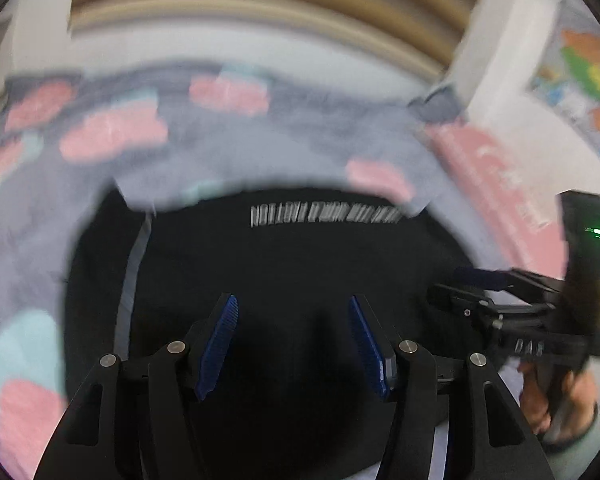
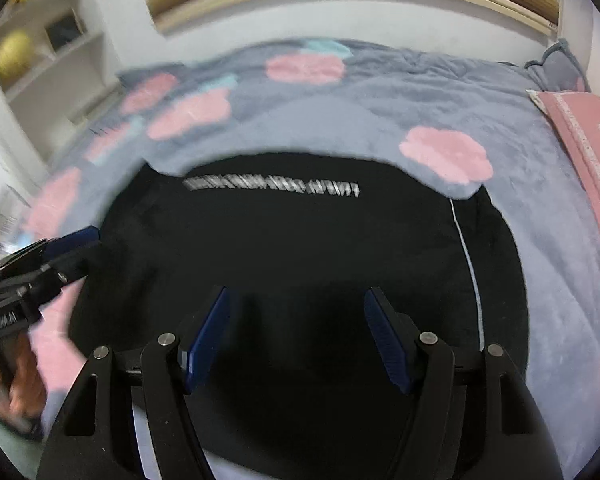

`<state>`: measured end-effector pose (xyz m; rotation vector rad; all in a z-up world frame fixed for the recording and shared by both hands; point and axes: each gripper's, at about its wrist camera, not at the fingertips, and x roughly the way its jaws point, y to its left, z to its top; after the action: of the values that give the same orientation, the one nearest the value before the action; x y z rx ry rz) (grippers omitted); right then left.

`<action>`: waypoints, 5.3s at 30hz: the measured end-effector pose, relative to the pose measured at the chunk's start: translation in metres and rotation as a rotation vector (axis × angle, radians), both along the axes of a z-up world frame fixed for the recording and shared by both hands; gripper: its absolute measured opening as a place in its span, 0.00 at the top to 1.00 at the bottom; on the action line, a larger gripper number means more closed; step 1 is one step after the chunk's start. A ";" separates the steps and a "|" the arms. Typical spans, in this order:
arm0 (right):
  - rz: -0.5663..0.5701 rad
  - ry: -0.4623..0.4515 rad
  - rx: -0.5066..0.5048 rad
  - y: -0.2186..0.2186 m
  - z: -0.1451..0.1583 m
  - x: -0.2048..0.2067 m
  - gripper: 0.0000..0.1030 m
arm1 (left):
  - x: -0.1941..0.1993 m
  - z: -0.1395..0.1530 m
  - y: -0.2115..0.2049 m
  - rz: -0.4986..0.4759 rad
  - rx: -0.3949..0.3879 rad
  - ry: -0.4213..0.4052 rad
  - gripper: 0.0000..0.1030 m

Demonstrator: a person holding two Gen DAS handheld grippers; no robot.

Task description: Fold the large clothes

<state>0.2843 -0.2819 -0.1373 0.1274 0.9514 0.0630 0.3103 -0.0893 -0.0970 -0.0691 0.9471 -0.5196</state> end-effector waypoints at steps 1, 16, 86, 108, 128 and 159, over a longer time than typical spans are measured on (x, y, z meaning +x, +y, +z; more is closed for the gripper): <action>-0.007 0.020 -0.028 0.003 -0.015 0.005 0.30 | 0.008 -0.022 -0.007 0.001 0.028 0.051 0.43; -0.006 -0.028 0.093 -0.008 -0.012 -0.034 0.28 | -0.044 -0.006 0.006 -0.036 0.018 -0.041 0.43; 0.063 0.122 0.591 -0.192 -0.095 0.026 0.43 | 0.079 -0.094 0.124 -0.022 -0.398 0.324 0.64; 0.095 0.069 0.510 -0.144 0.015 -0.114 0.66 | -0.118 0.021 0.177 -0.103 -0.428 0.209 0.73; -0.180 0.005 0.101 -0.141 0.006 -0.159 0.28 | -0.159 -0.006 0.249 0.093 -0.375 0.148 0.50; -0.207 -0.041 0.014 0.030 0.002 -0.194 0.15 | -0.238 0.006 0.068 0.217 0.203 -0.080 0.37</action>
<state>0.0903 -0.2522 -0.1355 0.2357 0.8925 -0.1182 0.0724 -0.0210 -0.0913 0.0315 0.8975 -0.2223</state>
